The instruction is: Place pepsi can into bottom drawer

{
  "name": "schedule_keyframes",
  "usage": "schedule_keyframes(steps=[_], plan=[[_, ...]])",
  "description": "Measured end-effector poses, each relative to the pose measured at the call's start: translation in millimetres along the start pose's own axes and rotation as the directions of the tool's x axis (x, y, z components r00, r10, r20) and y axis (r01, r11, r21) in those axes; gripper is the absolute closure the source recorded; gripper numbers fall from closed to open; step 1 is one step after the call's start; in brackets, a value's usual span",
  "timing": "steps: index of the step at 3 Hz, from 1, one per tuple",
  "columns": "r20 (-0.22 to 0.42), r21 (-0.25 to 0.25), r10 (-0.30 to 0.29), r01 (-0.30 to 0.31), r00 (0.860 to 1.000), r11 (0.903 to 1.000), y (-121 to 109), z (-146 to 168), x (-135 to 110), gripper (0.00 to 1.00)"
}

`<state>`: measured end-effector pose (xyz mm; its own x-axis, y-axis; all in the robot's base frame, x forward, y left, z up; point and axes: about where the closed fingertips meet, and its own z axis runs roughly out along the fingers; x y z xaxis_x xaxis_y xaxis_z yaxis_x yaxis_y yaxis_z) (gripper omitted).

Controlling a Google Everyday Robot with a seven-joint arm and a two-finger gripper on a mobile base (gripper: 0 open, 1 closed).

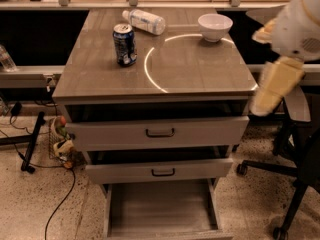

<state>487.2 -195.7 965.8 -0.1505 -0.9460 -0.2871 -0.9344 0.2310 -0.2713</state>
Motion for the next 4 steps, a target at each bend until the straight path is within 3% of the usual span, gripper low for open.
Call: schedule_keyframes(steps=[1,2,3,4], plan=[[0.148,0.025,-0.052,0.049,0.988,0.9985,-59.9,45.7,-50.0,0.00],[0.268,0.050,-0.062,0.051,0.961,0.9975,-97.4,76.5,-95.9,0.00],[0.350,0.076,-0.082,0.059,0.933,0.9954,-114.7,99.2,-141.3,0.00],[0.350,0.076,-0.082,0.059,0.933,0.9954,-114.7,99.2,-141.3,0.00]])
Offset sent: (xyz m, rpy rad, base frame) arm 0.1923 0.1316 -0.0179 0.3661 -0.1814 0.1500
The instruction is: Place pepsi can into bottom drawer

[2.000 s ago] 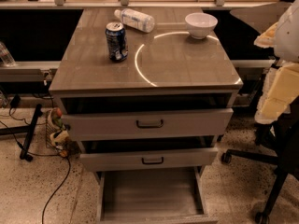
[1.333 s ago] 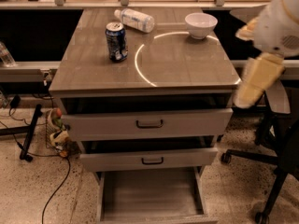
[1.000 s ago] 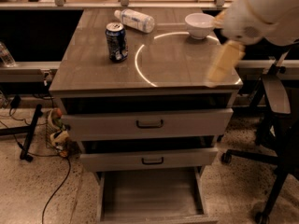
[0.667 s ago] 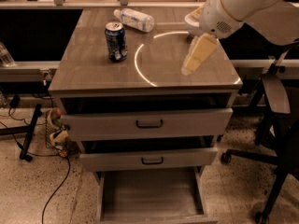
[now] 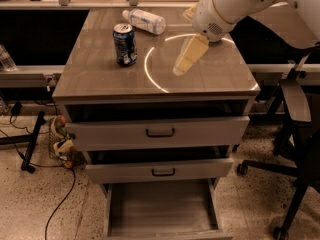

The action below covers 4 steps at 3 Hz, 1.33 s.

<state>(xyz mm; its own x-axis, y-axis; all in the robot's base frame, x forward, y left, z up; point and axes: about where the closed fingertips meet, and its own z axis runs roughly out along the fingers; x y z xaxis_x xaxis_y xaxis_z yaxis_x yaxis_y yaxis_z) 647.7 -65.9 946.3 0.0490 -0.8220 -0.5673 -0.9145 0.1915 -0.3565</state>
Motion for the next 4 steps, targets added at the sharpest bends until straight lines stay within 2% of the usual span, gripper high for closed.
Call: schedule_keyframes(steps=[1,2,3,4], plan=[[0.094,0.010,0.065,-0.066,0.993,0.9978,-8.9,37.1,-14.1,0.00],[0.177,0.018,0.120,-0.126,0.977,0.9919,-21.9,72.2,-26.8,0.00],[0.294,-0.014,0.173,-0.177,0.940,0.9841,-43.2,126.1,-52.8,0.00],[0.353,-0.028,0.200,-0.203,0.914,0.9788,-55.6,154.8,-67.2,0.00]])
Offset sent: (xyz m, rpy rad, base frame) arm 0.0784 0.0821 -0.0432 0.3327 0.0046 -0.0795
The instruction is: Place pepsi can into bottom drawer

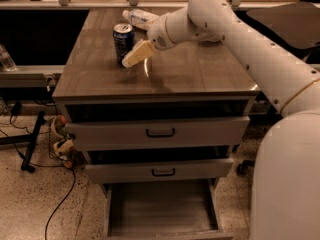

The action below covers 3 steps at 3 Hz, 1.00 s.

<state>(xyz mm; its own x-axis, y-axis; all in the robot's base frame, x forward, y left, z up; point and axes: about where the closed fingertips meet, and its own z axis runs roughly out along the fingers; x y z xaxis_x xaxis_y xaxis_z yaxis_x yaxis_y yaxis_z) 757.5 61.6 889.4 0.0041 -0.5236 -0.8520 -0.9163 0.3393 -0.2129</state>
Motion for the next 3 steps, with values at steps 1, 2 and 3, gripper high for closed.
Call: schedule_keyframes(steps=[1,2,3], plan=[[0.062,-0.021,0.061,-0.059,0.996,0.9980,-6.2,30.6,-8.4,0.03],[0.095,-0.061,0.106,-0.100,0.990,0.9930,1.8,41.0,-19.1,0.34],[0.116,-0.072,0.126,-0.118,0.985,0.9904,8.5,37.0,-25.7,0.57]])
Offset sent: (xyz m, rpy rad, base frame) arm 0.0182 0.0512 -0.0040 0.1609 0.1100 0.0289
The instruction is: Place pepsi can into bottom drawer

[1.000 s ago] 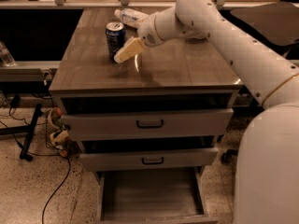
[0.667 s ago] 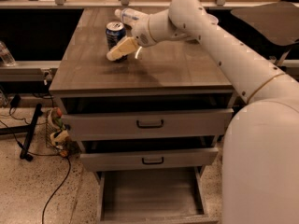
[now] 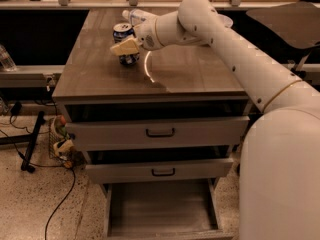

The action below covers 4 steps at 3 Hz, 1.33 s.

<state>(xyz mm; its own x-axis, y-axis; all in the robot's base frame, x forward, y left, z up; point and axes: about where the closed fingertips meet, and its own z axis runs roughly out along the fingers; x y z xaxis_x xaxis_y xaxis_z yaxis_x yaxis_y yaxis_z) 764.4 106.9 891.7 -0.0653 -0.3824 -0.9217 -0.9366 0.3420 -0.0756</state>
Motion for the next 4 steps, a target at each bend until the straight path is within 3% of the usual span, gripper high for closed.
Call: schedule_keyframes(steps=[1,2,3,4], plan=[[0.050,-0.008,-0.011,0.011,0.999,0.9999,22.5,-20.9,-17.3,0.80],[0.061,-0.056,-0.031,0.034,0.998,0.9979,66.4,-57.2,-19.0,1.00],[0.062,-0.069,-0.030,0.034,0.998,0.9971,72.5,-56.9,-17.8,1.00],[0.062,-0.126,-0.023,0.030,0.998,0.9916,100.2,-57.8,-11.2,1.00]])
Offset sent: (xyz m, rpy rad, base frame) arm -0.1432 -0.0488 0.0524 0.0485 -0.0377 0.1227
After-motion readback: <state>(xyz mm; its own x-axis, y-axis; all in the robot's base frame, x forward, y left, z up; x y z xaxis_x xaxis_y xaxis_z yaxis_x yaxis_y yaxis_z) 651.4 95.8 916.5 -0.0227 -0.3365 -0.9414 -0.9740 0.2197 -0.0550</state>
